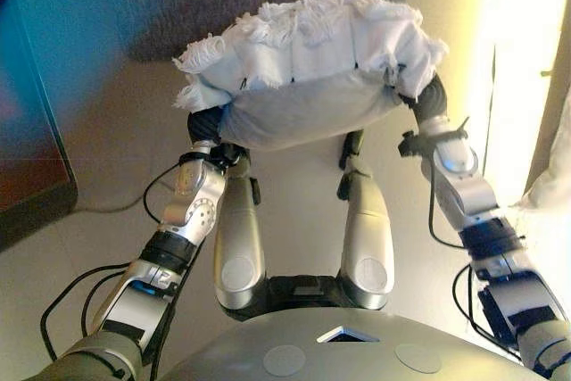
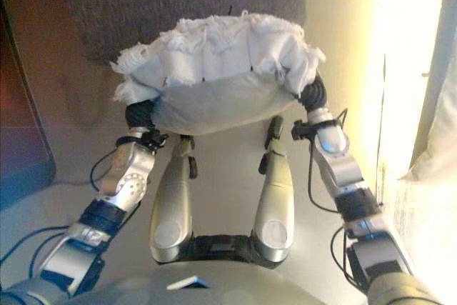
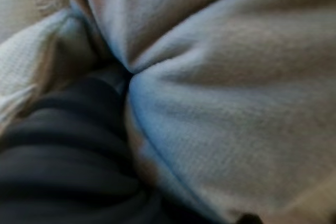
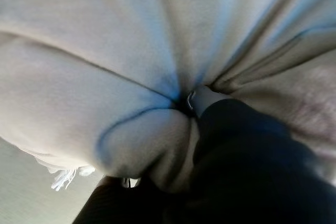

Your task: Pick up the cushion and take it to the sofa

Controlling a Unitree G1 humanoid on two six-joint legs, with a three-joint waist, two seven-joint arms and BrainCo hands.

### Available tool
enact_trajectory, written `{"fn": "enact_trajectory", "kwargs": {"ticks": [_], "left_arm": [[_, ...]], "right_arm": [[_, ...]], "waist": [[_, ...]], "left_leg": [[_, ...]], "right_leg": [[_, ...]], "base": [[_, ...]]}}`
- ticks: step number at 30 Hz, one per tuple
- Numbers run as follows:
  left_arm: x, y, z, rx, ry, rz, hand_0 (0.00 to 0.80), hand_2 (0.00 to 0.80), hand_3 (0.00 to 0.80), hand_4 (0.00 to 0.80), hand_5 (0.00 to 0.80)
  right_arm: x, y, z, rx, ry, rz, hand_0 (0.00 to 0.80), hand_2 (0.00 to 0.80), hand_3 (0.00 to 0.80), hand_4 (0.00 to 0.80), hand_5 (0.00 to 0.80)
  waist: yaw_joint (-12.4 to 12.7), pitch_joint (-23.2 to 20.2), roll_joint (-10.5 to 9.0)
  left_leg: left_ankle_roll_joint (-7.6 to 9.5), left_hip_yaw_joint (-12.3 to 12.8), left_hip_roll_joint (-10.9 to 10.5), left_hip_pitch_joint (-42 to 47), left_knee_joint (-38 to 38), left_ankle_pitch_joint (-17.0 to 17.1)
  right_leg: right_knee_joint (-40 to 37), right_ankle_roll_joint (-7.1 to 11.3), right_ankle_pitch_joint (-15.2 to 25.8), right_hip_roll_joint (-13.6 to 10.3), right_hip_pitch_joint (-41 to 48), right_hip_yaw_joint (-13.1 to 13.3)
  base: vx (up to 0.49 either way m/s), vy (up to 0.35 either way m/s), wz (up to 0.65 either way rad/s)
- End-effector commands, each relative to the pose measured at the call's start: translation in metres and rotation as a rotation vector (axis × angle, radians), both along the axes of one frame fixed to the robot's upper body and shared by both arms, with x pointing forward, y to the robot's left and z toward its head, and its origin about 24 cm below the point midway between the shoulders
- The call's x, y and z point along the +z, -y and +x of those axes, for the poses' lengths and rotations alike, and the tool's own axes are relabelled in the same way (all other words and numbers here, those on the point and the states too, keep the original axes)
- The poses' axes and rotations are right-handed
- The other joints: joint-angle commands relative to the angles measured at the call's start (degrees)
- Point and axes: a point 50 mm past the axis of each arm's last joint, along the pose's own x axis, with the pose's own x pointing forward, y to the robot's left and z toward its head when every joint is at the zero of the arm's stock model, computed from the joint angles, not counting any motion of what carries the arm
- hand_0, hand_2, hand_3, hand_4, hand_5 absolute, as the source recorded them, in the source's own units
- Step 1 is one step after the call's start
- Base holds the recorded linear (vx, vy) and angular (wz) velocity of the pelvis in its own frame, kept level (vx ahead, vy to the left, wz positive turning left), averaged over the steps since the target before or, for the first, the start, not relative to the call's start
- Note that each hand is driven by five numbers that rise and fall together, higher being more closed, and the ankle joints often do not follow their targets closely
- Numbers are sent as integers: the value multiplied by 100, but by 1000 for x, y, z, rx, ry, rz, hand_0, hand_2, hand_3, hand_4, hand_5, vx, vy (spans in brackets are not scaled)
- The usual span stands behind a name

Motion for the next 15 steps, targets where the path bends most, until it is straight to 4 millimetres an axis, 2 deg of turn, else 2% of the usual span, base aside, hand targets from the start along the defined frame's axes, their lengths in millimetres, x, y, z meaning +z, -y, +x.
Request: {"fn": "enact_trajectory", "kwargs": {"ticks": [1,3,8,15], "left_arm": [[48,26,-12,-144,289,2,800,800,800,800,800],[44,21,-21,-125,297,9,800,800,800,800,800],[19,14,-50,-109,201,-21,800,800,800,800,800],[6,8,-71,-95,143,-52,800,800,800,800,800]], "right_arm": [[30,-33,-19,195,205,36,800,800,800,800,800],[26,-33,-30,184,222,42,800,800,800,800,800],[7,-29,-56,128,168,46,800,800,800,800,800],[-1,-27,-72,111,117,80,800,800,800,800,800]], "waist": [[-14,-923,-33],[-23,-1120,-6],[-6,-1879,12],[-58,-2347,36]], "left_leg": [[265,120,6,65,-55,227],[264,138,30,402,-228,224],[260,221,101,1483,-826,246],[251,304,212,2264,-1262,200]], "right_leg": [[-417,186,335,-239,521,-165],[-563,173,310,-208,861,-180],[-1112,168,309,-116,1944,-302],[-1511,172,273,-46,2686,-394]], "base": [[128,-13,-6],[109,-12,1],[201,-11,2],[95,-10,0]]}}
